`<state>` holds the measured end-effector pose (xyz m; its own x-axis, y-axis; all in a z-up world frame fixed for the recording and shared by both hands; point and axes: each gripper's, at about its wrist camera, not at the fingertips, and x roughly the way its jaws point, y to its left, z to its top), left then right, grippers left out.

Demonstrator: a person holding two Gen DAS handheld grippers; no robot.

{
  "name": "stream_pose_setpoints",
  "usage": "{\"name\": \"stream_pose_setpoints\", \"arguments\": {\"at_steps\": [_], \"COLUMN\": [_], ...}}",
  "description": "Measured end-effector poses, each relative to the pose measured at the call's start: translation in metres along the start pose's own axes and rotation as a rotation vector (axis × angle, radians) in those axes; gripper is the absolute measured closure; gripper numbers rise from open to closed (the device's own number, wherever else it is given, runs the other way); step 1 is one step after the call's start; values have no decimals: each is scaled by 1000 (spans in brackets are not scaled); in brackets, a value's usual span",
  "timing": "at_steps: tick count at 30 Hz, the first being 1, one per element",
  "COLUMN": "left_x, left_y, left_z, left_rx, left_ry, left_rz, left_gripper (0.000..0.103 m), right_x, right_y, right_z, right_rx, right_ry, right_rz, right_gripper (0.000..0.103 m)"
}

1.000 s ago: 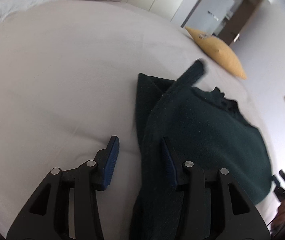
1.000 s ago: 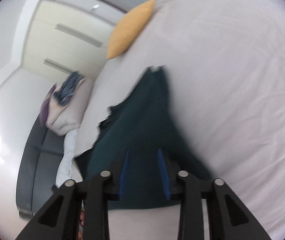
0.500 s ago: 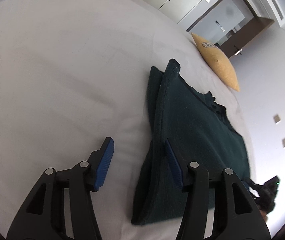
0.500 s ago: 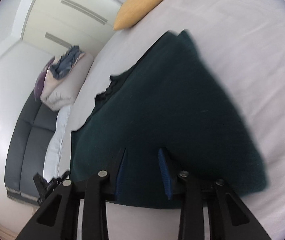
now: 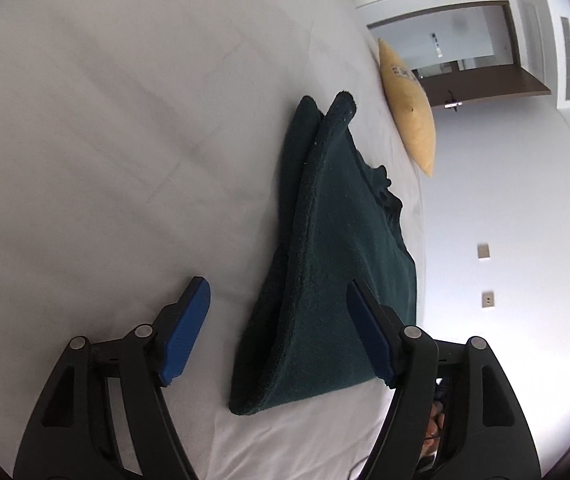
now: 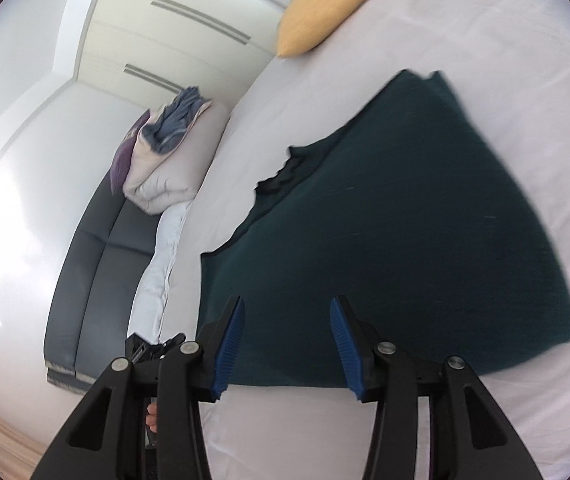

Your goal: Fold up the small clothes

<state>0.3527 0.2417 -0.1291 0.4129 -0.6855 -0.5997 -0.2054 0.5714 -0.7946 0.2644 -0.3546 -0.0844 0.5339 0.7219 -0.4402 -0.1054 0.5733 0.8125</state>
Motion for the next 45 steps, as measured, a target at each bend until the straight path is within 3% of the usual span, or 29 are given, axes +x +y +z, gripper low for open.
{"name": "stream_pose_setpoints", "arguments": {"at_steps": [8, 22, 25, 27, 32, 39, 45], "left_x": [22, 44, 46, 49, 39, 25, 12], "left_y": [-13, -18, -13, -8, 1, -6, -38], "left_z": [10, 19, 14, 10, 3, -6, -11], "left_rx": [83, 63, 51, 42, 26, 37, 88], "left_ry": [135, 294, 310, 303, 239, 165, 118], "left_rz": [26, -35, -46, -58, -107, -115, -130], "left_gripper": [33, 36, 71, 82, 92, 95, 95], "right_x": [38, 110, 124, 133, 151, 183, 180], "right_y": [30, 58, 62, 65, 73, 59, 49], "right_z": [-2, -14, -15, -15, -10, -1, 1], "right_rx": [-36, -39, -44, -46, -64, -35, -8], "right_ry": [74, 197, 216, 227, 244, 280, 282], "right_rz": [43, 84, 76, 74, 65, -2, 49], "right_gripper": [54, 54, 54, 54, 54, 54, 54]}}
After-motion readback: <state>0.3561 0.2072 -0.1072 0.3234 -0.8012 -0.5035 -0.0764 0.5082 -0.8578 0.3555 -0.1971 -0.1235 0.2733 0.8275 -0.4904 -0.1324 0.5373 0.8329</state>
